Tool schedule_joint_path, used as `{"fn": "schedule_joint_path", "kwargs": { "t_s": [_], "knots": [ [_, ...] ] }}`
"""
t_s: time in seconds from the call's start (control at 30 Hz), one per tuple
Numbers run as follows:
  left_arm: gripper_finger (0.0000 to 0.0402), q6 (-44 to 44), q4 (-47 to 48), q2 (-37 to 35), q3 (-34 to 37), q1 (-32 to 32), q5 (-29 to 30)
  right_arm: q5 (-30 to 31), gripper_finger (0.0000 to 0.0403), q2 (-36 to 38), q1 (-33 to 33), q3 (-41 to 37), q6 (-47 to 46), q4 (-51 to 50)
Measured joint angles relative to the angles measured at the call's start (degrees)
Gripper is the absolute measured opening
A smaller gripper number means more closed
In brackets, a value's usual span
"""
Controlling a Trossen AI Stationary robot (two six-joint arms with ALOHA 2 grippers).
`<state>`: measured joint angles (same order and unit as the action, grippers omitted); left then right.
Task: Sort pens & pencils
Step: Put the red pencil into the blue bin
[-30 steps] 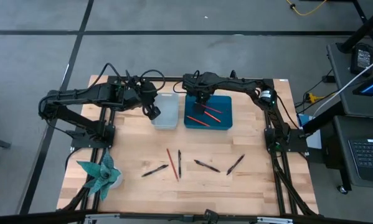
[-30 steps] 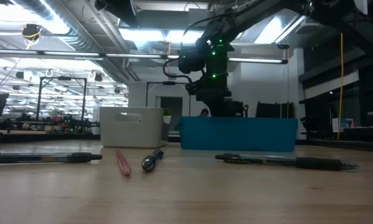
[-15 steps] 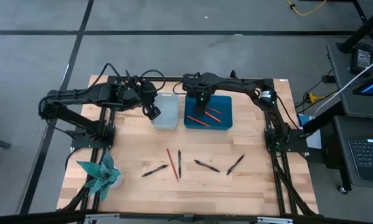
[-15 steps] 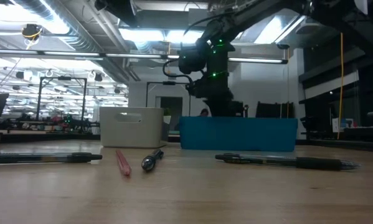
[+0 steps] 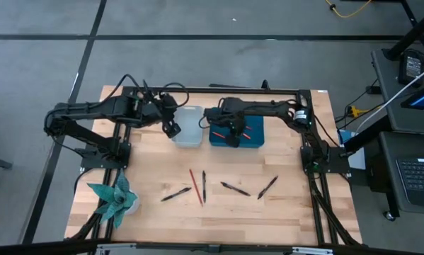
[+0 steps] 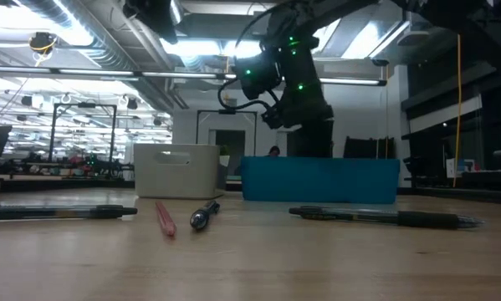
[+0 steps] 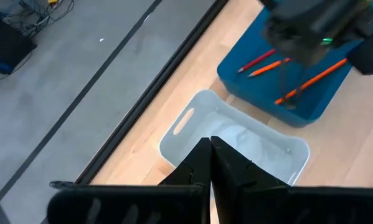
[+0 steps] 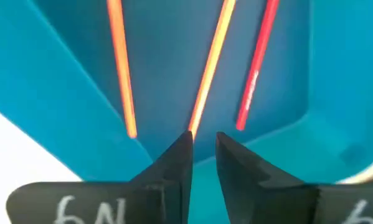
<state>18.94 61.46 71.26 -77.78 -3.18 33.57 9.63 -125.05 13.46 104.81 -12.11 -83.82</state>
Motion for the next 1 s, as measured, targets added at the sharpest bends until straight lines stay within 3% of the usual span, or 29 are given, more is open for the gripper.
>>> {"fn": "schedule_joint_path", "kwargs": {
  "t_s": [0.13,0.47,0.77,1.0],
  "knots": [
    [0.0,0.0,0.0,0.0,1.6,0.0,0.0,3.9,0.0072,0.0,-1.3,0.0,-3.0,-3.0],
    [0.0,-1.4,0.8,0.0,3.4,0.0,0.0,4.0,0.0072,1.9,-3.7,7.0,-7.8,-6.2],
    [0.0,-1.5,3.2,0.0,3.4,0.0,0.0,-6.6,0.0072,4.3,-8.2,17.3,-14.0,-6.1],
    [0.0,-1.6,6.1,0.0,3.4,0.0,0.0,-9.9,0.0071,4.1,-17.2,15.8,-21.7,-5.6]
  ]
}}
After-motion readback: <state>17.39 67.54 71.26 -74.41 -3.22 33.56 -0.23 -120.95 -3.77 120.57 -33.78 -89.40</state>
